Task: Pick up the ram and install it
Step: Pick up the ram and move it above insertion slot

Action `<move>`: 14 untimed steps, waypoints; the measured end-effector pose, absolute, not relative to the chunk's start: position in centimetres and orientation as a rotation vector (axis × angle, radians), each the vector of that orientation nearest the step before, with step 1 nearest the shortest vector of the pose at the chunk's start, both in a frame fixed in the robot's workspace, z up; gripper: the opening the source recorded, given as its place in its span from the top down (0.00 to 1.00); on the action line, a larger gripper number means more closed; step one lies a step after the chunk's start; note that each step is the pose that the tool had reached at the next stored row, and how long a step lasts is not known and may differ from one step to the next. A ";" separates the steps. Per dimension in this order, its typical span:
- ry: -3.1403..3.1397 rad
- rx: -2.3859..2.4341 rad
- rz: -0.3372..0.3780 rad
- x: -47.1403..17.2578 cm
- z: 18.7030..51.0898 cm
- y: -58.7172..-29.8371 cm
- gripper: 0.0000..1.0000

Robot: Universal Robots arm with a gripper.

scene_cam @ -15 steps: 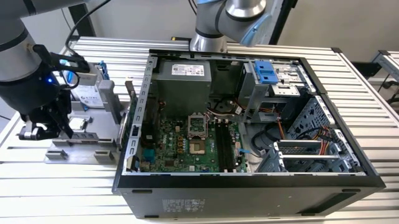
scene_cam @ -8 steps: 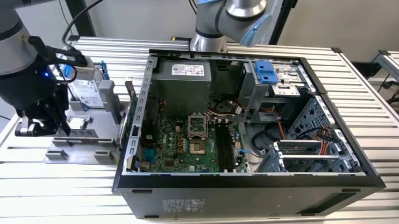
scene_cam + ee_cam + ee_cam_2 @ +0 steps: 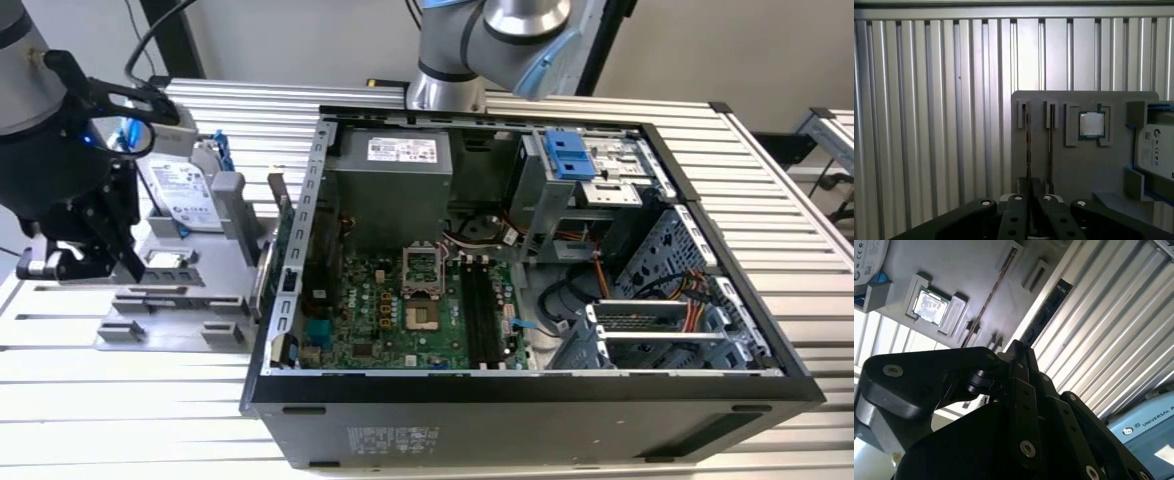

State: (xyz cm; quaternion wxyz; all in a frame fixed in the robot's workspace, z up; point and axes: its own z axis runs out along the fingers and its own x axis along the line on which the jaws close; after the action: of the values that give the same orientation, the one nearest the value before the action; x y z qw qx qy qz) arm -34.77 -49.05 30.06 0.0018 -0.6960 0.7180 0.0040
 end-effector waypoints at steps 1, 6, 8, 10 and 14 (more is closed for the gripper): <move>2.254 -2.184 0.012 -34.8 30.2 -49.0 1.00; 2.256 -2.187 0.007 -34.8 31.1 -49.0 1.00; 2.260 -2.190 -0.002 -34.8 32.6 -49.0 1.00; 2.261 -2.191 -0.004 -34.8 33.4 -49.0 1.00; 2.262 -2.192 -0.007 -34.8 34.5 -49.0 1.00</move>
State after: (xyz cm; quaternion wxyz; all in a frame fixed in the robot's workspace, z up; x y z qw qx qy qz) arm -34.77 -49.04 34.52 -0.0042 -0.6960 0.7180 -0.0022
